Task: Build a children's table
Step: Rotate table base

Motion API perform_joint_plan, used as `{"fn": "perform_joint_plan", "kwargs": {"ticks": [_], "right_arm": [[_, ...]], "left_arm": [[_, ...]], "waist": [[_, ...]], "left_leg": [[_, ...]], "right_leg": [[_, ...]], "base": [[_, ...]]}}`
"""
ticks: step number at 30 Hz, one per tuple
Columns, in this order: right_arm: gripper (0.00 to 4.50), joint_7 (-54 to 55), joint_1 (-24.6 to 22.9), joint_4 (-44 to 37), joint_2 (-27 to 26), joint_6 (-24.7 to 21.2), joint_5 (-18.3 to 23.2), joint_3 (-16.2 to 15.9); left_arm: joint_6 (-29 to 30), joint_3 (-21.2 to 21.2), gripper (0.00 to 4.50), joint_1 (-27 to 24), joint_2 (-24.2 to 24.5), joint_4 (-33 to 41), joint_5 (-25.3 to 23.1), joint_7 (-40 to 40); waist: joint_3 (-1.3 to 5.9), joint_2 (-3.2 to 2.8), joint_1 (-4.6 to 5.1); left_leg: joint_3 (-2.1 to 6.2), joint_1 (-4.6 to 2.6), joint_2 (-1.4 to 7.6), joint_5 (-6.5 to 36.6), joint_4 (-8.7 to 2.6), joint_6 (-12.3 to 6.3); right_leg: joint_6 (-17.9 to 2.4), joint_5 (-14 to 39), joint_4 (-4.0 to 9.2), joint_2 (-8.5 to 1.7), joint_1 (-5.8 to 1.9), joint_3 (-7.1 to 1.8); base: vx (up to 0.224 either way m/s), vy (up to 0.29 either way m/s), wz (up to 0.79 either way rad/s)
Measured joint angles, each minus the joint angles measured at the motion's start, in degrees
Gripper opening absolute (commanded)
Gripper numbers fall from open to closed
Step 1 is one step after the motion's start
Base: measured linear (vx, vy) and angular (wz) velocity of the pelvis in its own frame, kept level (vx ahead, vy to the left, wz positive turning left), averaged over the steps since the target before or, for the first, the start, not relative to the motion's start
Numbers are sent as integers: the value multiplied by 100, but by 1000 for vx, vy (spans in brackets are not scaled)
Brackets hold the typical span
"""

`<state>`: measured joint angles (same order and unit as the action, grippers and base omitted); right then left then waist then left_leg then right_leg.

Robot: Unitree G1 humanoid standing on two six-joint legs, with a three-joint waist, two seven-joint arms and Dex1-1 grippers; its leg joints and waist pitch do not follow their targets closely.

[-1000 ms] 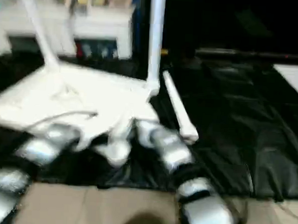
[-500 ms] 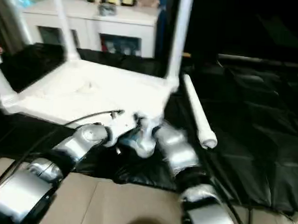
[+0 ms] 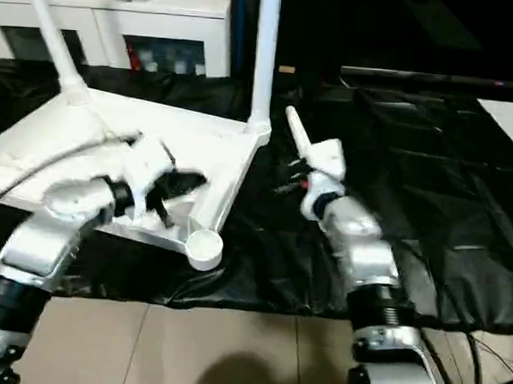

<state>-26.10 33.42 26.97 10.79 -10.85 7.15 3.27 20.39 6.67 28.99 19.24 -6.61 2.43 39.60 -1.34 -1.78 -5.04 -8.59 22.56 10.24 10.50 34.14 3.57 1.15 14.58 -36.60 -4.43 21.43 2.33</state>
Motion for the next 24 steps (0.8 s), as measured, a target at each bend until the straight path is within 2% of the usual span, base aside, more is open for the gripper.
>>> {"fn": "perform_joint_plan", "kwargs": {"ticks": [1,2,3,5,7,9,10,12,16,18,24], "right_arm": [[0,95,-15,-46,-36,-29,0,36],[0,201,-43,-109,-94,-52,1,74],[31,280,-85,-181,-156,-97,27,79],[38,364,-210,-300,-246,-158,143,85],[50,429,-337,-440,-292,-262,219,93],[63,447,-468,-659,-332,-344,253,119],[86,450,-510,-767,-349,-383,256,120],[92,485,-666,-1073,-410,-441,332,137],[126,630,-751,-1210,-444,-476,358,163],[148,704,-864,-1361,-452,-477,369,171],[197,804,-1129,-1796,-434,-753,417,197]], "left_arm": [[51,-99,79,13,-150,6,9,-196],[71,-209,79,37,-304,5,18,-416],[107,-351,96,75,-454,4,68,-660],[117,-575,99,99,-619,-1,173,-974],[75,-741,126,93,-732,-6,241,-1302],[38,-870,135,37,-867,-6,253,-1616],[25,-929,158,-2,-936,-6,261,-1734],[-5,-1045,170,-185,-1094,4,301,-1896],[-1,-1049,196,-352,-1174,3,295,-2032],[-30,-1067,224,-398,-1195,2,273,-2188],[26,-1122,264,-571,-1283,4,273,-2393]], "waist": [[-5,1,-4],[-16,3,-8],[-28,5,-12],[-34,1,-9],[-45,-4,-14],[-47,-3,-18],[-47,-3,-20],[-48,-11,-27],[-57,-14,-28],[-59,-10,-29],[-66,1,-16]], "left_leg": [[-1,0,1,-4,0,-7],[-2,0,3,-8,0,-11],[-4,0,4,-14,0,-21],[-8,1,5,-14,0,-24],[-9,11,5,-15,0,-25],[-9,23,4,-15,0,-27],[-9,32,4,-15,2,-27],[-7,42,4,-13,7,-31],[-7,47,5,-14,10,-28],[-7,46,6,-13,10,-26],[-10,46,6,-14,10,-24]], "right_leg": [[0,0,-1,0,1,0],[0,0,-3,1,1,1],[0,0,-4,1,2,1],[0,0,-3,1,4,-2],[1,0,-2,1,13,-3],[2,-1,1,1,22,-3],[4,-2,0,1,29,-3],[7,-4,1,1,38,-2],[14,-10,1,1,42,-2],[14,-10,2,1,40,-2],[18,-15,4,1,40,-6]], "base": [[0,0,0],[0,0,0],[0,0,0],[0,0,0],[0,0,0],[0,0,0],[0,0,0],[0,0,0],[0,0,0],[0,0,0],[0,0,0]]}}
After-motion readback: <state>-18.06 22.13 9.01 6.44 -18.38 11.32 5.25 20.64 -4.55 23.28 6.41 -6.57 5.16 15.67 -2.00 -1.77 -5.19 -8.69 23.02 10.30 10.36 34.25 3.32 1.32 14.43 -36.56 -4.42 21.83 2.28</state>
